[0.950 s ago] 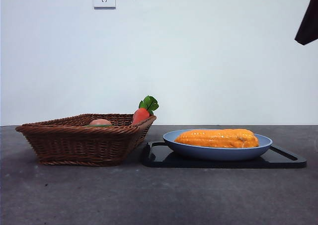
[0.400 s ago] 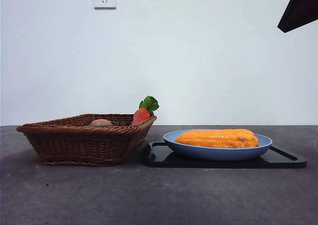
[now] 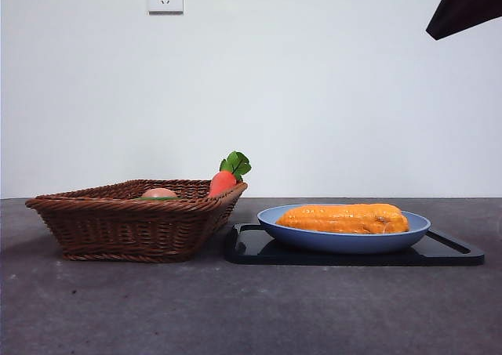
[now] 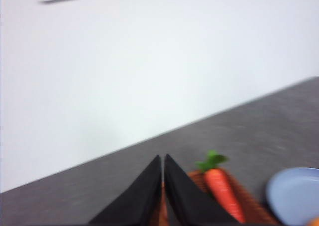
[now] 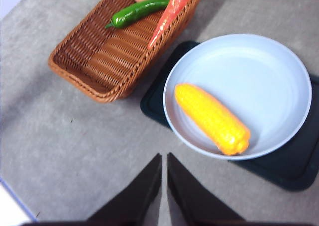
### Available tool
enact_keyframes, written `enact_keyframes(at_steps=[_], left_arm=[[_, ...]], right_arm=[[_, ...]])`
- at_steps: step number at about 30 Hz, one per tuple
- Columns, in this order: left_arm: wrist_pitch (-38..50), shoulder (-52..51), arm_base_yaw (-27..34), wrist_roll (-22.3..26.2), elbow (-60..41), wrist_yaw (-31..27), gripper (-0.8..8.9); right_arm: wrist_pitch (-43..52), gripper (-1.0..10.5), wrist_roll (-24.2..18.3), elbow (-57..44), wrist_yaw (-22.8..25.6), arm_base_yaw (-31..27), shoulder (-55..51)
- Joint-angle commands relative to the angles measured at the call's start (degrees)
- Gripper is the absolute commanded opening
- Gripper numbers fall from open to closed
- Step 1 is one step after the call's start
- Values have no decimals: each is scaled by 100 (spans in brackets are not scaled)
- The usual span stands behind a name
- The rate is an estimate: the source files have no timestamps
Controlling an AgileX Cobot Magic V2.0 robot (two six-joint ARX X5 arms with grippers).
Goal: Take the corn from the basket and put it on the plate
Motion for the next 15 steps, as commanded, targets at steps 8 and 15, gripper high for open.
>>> enact_keyframes(at_steps=[8, 15], left_arm=[[608, -2109, 586, 39, -2730, -428, 8], [601, -3178, 586, -83, -4072, -542, 8]], right_arm=[[243, 2, -39, 55, 2, 26, 31], [249, 2, -39, 55, 4, 24, 31]])
